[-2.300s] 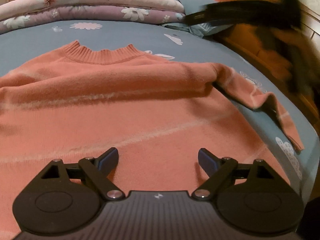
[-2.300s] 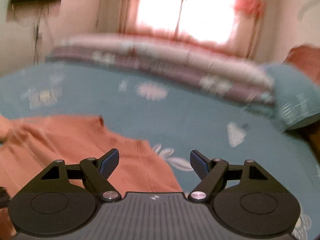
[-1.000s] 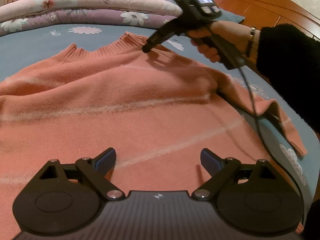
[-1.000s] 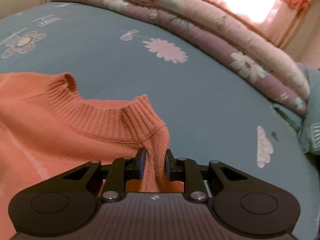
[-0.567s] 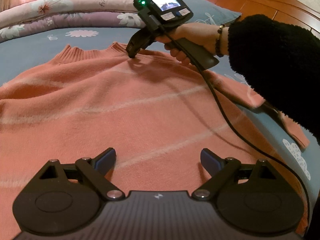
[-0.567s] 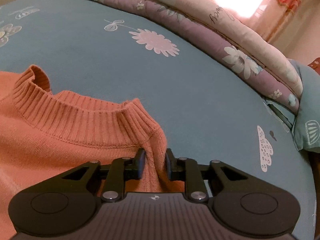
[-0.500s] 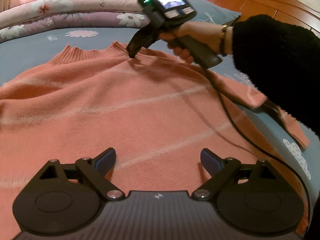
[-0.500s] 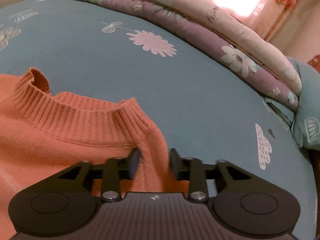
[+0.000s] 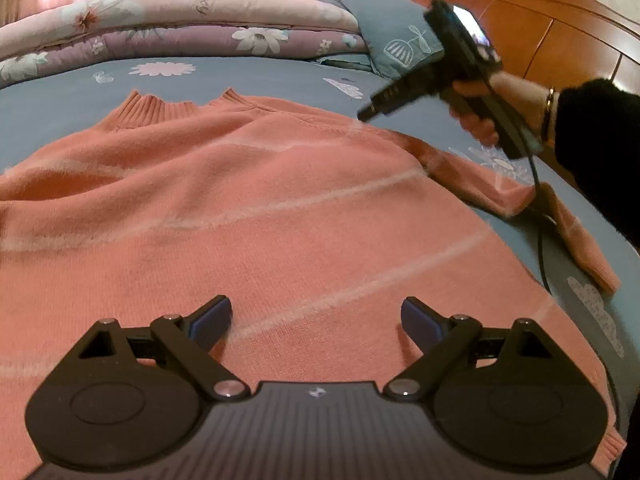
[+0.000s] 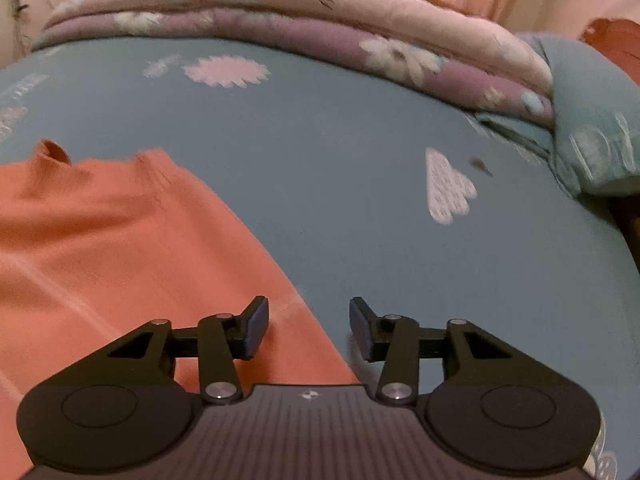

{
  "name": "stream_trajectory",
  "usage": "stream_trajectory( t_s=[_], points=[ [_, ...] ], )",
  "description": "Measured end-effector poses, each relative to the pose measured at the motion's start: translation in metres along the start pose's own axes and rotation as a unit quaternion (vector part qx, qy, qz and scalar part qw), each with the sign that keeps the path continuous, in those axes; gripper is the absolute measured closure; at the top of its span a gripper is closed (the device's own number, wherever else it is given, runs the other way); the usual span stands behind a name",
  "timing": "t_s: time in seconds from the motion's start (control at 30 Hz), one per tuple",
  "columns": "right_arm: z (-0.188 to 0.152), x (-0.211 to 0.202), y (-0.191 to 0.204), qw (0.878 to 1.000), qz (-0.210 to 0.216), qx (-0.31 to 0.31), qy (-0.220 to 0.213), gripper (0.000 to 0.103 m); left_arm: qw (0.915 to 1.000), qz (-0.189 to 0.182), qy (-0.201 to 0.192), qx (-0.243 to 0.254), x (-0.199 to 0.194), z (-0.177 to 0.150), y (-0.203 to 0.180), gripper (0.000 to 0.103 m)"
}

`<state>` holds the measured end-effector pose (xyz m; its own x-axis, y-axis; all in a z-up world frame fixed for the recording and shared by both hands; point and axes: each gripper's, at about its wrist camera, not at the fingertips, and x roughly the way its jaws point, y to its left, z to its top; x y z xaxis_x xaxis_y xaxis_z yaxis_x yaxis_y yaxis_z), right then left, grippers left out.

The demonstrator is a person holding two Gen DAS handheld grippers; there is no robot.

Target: Fold clothes

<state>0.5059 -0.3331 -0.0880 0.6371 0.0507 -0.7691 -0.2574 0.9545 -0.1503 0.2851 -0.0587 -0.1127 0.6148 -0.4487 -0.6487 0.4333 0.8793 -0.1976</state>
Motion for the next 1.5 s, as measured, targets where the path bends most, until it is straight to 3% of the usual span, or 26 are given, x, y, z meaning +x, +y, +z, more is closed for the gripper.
stream_trajectory(
  t_s=[0.13,0.2,0.23,0.27,0.3,0.5,0.73,0.83,0.87,0.9,1.0,1.1,1.2,1.3,1.37,1.4,1.43,1.5],
  points=[
    [-0.015,0.010,-0.009,0.999,0.022,0.027,0.001,0.052,1.0000,0.000,-0.001,0.005,0.001,0.000,0.000,0.010],
    [-0.017,0.009,-0.009,0.999,0.038,0.035,-0.001,0.075,1.0000,0.000,-0.002,0.006,0.001,-0.001,-0.001,0.010],
    [-0.017,0.007,-0.004,0.999,0.029,0.027,-0.002,0.081,1.0000,0.001,-0.002,0.006,0.001,-0.001,-0.001,0.010],
    [-0.018,0.006,0.005,1.000,0.009,0.003,-0.002,0.093,1.0000,0.001,-0.002,0.007,0.001,-0.001,-0.001,0.010],
    [-0.017,0.006,0.014,1.000,-0.015,-0.018,0.000,0.097,1.0000,0.001,-0.002,0.007,0.002,0.000,-0.001,0.010],
    [0.001,0.008,0.021,0.996,-0.092,-0.016,-0.012,0.098,0.9999,0.003,-0.004,0.011,0.002,-0.001,0.000,0.009],
    [-0.002,0.042,0.018,0.982,-0.189,-0.022,0.020,0.101,0.9999,0.000,-0.006,0.013,0.002,-0.002,0.001,0.009],
    [-0.005,0.011,0.003,0.990,-0.131,0.054,-0.008,0.092,0.9999,-0.002,-0.006,0.010,0.001,-0.001,0.002,0.009],
    [-0.007,-0.006,0.003,0.992,-0.106,0.062,-0.021,0.082,0.9999,-0.003,-0.007,0.009,0.001,-0.001,0.002,0.009],
    [-0.009,-0.022,0.003,0.994,-0.082,0.068,-0.033,0.070,0.9999,-0.003,-0.007,0.009,0.001,-0.001,0.002,0.009],
    [-0.019,-0.053,0.010,0.998,-0.049,0.024,-0.041,0.063,0.9999,0.000,-0.007,0.012,0.001,-0.002,0.001,0.009],
    [-0.023,-0.052,0.003,0.997,-0.071,-0.021,-0.025,0.060,0.9998,0.003,-0.007,0.017,0.002,-0.002,-0.001,0.009],
    [-0.029,-0.034,-0.024,0.998,-0.067,0.004,0.006,0.053,0.9998,0.004,-0.008,0.018,0.003,-0.002,-0.001,0.009],
    [-0.046,-0.017,-0.045,0.998,-0.033,0.034,0.043,0.050,0.9997,0.004,-0.008,0.021,0.003,-0.002,-0.001,0.008],
    [-0.056,-0.016,-0.055,0.998,-0.003,0.058,0.031,0.053,0.9997,0.004,-0.009,0.023,0.004,-0.002,-0.001,0.007],
    [-0.058,-0.017,-0.057,0.997,0.012,0.074,0.029,0.070,0.9996,0.005,-0.009,0.025,0.004,-0.002,-0.002,0.007],
    [-0.060,-0.018,-0.058,0.996,0.023,0.086,0.026,0.080,0.9996,0.005,-0.009,0.027,0.005,-0.002,-0.003,0.007],
    [-0.059,-0.020,-0.036,0.999,-0.017,0.037,0.029,0.093,0.9994,0.007,-0.009,0.031,0.005,-0.003,-0.004,0.007]
  ],
)
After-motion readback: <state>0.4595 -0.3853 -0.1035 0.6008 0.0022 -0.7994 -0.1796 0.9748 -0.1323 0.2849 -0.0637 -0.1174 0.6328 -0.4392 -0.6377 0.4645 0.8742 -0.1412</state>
